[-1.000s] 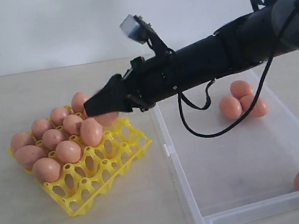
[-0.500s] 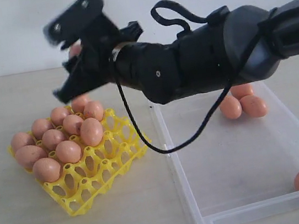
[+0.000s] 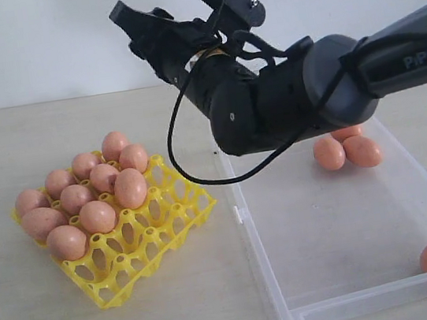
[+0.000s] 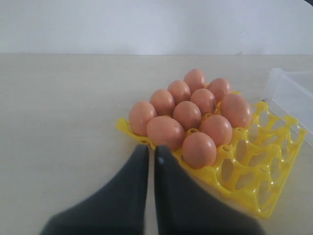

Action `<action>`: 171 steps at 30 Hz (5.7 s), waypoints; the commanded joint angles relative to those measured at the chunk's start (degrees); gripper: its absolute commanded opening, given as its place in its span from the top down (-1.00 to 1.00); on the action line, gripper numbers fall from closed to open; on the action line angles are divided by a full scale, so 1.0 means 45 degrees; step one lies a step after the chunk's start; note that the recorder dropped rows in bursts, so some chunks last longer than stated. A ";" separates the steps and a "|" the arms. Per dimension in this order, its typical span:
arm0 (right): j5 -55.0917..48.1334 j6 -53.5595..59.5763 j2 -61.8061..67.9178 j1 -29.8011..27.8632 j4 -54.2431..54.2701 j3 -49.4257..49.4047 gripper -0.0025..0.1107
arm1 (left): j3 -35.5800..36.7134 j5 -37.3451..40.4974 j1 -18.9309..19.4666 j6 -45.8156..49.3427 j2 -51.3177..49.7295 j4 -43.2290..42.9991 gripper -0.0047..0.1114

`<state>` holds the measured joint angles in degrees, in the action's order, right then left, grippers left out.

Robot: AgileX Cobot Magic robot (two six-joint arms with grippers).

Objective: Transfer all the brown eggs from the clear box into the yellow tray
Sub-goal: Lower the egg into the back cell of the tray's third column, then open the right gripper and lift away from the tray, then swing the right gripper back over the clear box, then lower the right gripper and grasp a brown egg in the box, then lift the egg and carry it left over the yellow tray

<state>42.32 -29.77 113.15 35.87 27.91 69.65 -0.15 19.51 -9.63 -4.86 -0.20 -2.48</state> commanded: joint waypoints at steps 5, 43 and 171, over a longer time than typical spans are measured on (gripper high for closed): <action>0.2956 -0.6654 0.1074 -0.1283 -1.0015 0.0041 0.96 | 0.0032 -0.0038 -0.0058 -0.0014 0.0044 0.0035 0.85; -0.4372 -0.3481 0.2530 -0.1379 -1.1979 0.0041 0.96 | 0.0032 -0.0038 -0.0058 -0.0014 0.0044 0.0035 0.85; -0.0113 0.3268 -0.4714 -0.3415 0.3461 -0.4050 0.96 | 0.0032 -0.0038 -0.0058 -0.0014 0.0044 0.0035 0.85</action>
<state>26.91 1.16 93.03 19.13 36.08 55.11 -0.15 19.51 -9.63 -4.86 -0.20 -2.48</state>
